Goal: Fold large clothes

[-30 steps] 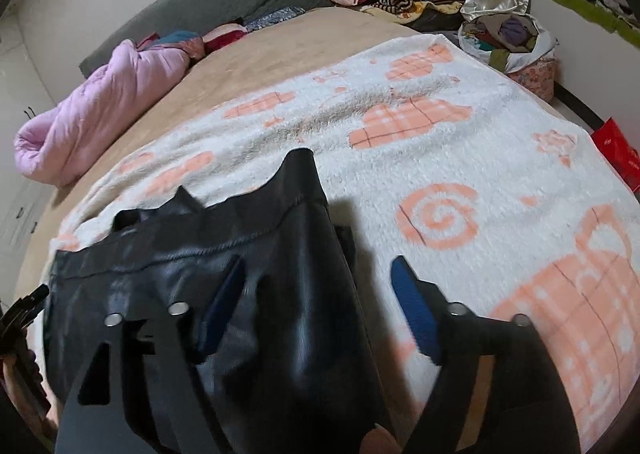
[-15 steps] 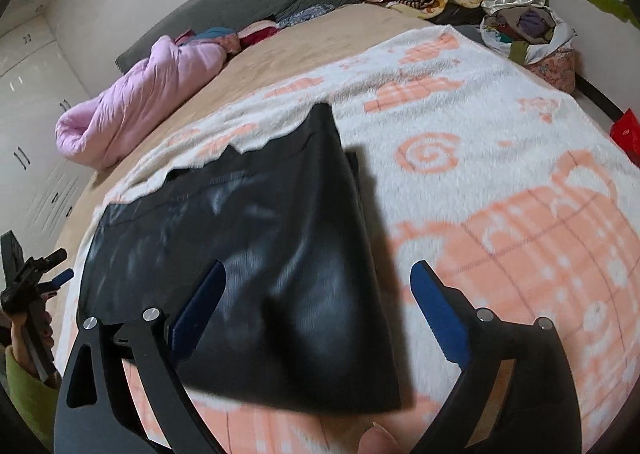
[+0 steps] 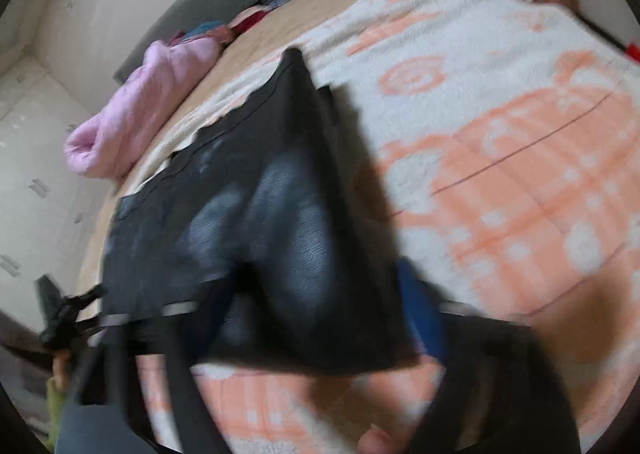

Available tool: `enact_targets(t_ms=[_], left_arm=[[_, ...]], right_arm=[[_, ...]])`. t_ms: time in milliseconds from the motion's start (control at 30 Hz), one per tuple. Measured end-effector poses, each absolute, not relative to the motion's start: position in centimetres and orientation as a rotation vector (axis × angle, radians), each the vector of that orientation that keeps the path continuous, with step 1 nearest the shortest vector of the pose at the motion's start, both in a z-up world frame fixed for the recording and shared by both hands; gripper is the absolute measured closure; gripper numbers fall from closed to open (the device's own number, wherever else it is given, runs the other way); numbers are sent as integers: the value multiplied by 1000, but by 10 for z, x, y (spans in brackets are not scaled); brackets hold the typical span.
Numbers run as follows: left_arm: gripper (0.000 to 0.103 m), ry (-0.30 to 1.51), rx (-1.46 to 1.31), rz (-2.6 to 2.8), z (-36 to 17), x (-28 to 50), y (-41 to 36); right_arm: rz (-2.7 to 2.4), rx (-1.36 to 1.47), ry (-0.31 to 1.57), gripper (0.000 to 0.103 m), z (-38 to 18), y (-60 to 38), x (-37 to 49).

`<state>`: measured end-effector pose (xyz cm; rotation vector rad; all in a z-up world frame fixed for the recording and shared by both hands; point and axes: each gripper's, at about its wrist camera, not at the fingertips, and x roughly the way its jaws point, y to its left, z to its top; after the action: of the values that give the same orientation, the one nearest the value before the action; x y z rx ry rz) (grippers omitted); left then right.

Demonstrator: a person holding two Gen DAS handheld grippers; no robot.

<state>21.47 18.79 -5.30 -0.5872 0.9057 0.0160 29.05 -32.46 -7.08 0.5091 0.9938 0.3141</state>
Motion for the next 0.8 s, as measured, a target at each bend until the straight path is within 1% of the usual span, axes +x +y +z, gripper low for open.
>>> enact_targets(t_ms=[33, 67, 100, 133, 167, 367, 433, 500, 600, 667, 767, 800], left_arm=[[35, 903, -592, 22, -54, 212, 185], [42, 898, -583, 31, -53, 211, 183], [46, 898, -563, 44, -50, 208, 179], [51, 898, -555, 51, -47, 206, 176], [52, 899, -550, 54, -43, 204, 172], [52, 904, -483, 53, -41, 181, 147], [51, 903, -480, 62, -43, 179, 145], [50, 905, -460, 74, -41, 179, 144], [49, 905, -418, 94, -36, 178, 139], [47, 908, -399, 101, -35, 178, 138], [44, 908, -380, 108, -33, 174, 135], [43, 908, -369, 112, -31, 172, 134]], right_arm=[[302, 507, 985, 68, -70, -324, 289], [294, 493, 974, 74, -66, -325, 287], [302, 499, 962, 82, -61, -328, 285], [312, 508, 950, 83, -56, -332, 284], [310, 502, 941, 83, -51, -334, 283], [226, 424, 982, 82, -51, -336, 276], [212, 429, 982, 78, -52, -337, 273], [192, 417, 981, 70, -51, -339, 271], [161, 363, 967, 65, -45, -334, 266], [146, 340, 956, 62, -42, -334, 260], [151, 344, 927, 48, -37, -337, 253], [148, 343, 917, 39, -33, -338, 250]])
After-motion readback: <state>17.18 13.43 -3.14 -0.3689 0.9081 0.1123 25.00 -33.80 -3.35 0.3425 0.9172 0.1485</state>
